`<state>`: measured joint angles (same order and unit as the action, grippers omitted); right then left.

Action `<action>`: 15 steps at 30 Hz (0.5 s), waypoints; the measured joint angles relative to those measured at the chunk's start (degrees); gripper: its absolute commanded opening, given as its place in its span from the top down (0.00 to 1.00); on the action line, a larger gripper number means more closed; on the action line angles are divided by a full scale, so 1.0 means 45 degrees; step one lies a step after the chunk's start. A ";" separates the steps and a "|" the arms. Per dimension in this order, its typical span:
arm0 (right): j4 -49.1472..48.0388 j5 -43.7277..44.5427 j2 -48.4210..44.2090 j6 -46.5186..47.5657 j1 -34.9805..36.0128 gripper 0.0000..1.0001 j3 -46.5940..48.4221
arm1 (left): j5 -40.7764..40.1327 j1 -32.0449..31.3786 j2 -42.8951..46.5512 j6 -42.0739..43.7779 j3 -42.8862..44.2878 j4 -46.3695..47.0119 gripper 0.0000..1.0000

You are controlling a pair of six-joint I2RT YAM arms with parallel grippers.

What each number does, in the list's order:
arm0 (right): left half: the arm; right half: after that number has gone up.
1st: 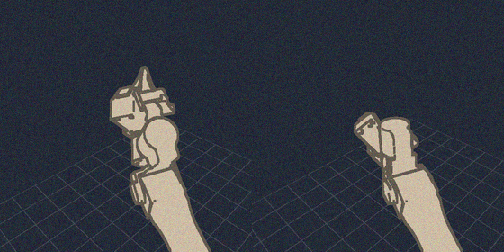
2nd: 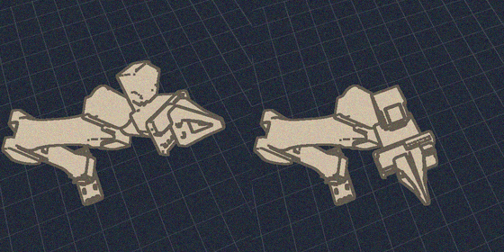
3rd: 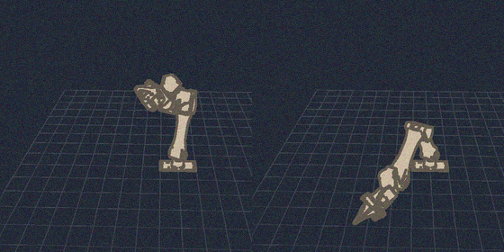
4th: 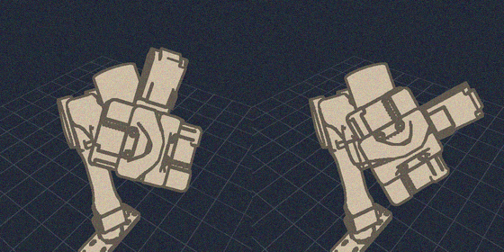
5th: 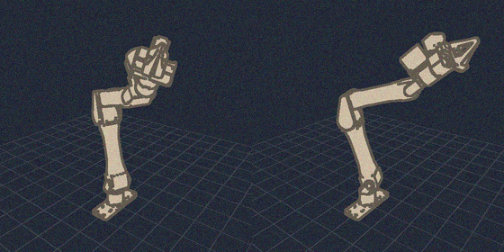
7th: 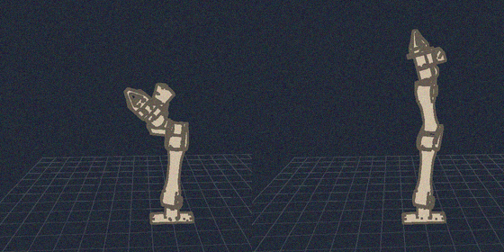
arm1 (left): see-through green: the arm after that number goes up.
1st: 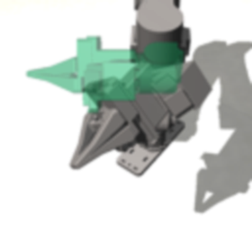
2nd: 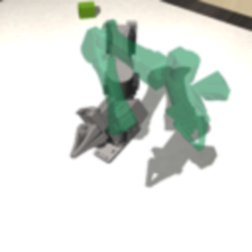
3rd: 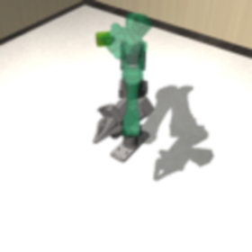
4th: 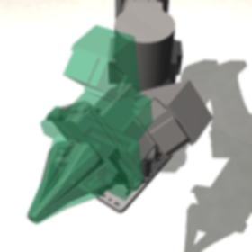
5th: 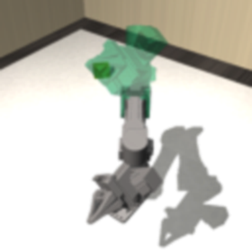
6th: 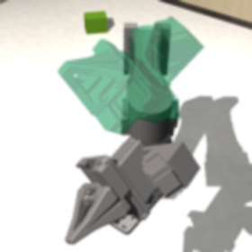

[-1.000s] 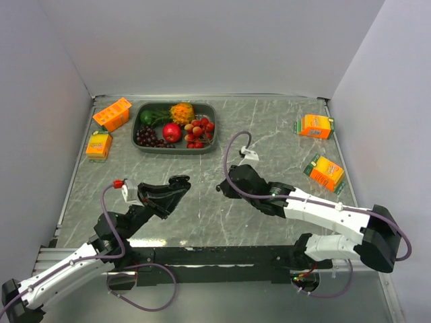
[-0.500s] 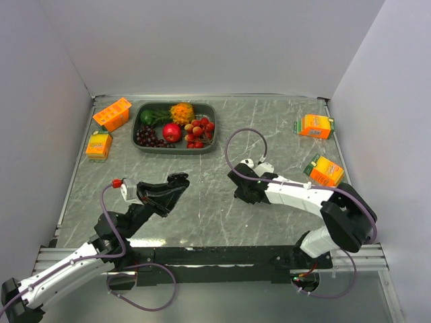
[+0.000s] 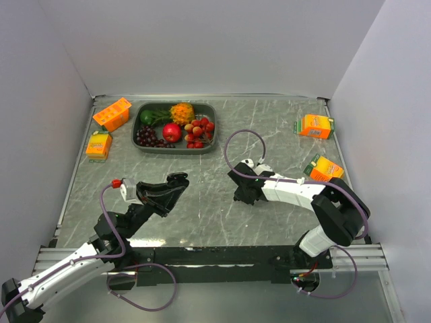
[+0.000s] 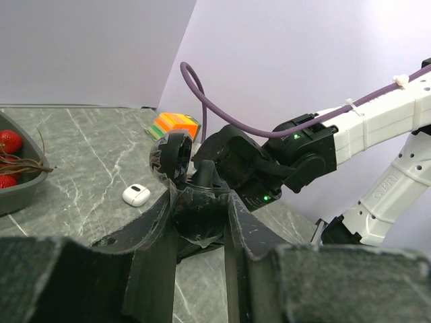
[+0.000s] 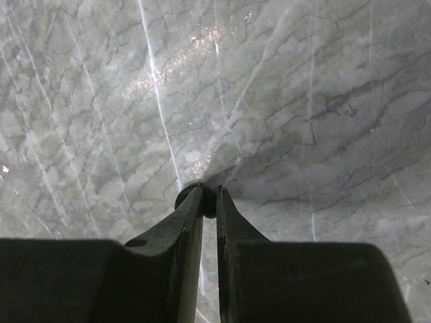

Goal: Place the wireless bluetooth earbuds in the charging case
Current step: Pick up the earbud from the center of the board.

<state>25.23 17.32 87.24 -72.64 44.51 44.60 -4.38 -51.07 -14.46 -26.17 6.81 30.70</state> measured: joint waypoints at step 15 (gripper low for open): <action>0.0379 -0.0481 -0.0466 0.0491 -0.0010 0.50 -0.0053 | 0.0000 0.0000 0.0000 0.0000 -0.0010 -0.0015 0.99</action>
<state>26.94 15.16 85.14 -70.43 44.47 44.36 -4.38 -51.07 -14.46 -26.17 6.76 30.63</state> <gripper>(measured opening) 0.476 0.309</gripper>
